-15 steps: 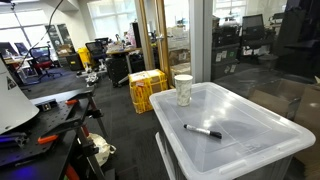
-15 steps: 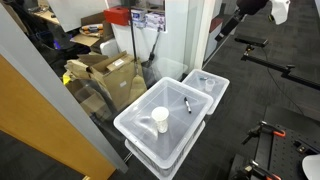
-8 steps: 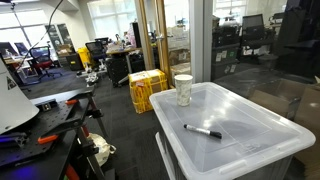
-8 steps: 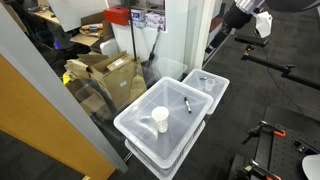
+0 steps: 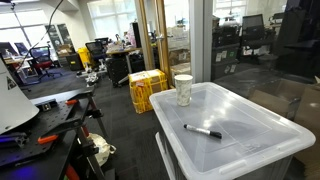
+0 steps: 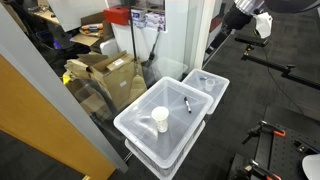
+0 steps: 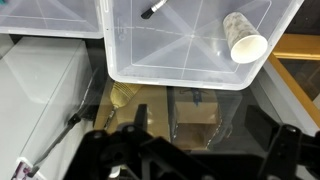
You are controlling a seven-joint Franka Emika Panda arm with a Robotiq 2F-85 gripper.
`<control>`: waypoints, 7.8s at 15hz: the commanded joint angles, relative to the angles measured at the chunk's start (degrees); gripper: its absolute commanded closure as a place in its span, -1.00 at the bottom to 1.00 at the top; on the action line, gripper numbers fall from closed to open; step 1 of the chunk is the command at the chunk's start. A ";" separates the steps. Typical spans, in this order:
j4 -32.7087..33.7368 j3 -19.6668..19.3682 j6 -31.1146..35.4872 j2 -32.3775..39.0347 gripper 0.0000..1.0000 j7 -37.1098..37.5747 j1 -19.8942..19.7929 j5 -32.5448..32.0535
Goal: Put the marker in the mug
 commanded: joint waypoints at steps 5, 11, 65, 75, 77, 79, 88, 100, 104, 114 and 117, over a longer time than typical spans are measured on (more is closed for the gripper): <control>-3.20 -0.74 7.21 0.32 -1.00 -0.16 1.91 10.76; -3.59 -4.40 9.61 4.01 -1.00 -3.28 6.61 24.18; 26.68 -4.27 7.33 55.53 -1.00 -2.88 8.09 52.54; 31.32 -3.56 6.11 62.27 -1.00 0.87 7.17 52.93; 32.90 -3.67 5.90 63.85 -1.00 1.62 7.11 52.75; 33.71 2.62 9.10 63.45 -1.00 6.29 0.87 45.75; 39.21 14.25 8.67 67.96 -1.00 18.71 -11.78 30.76; 41.12 16.38 8.48 71.51 -1.00 28.68 -14.94 21.71; 41.35 16.18 8.16 71.96 -1.00 31.25 -14.83 19.52; 42.40 15.55 6.59 73.00 -0.54 34.91 -14.44 17.38; 43.00 15.19 5.95 73.37 -0.02 35.30 -14.15 17.08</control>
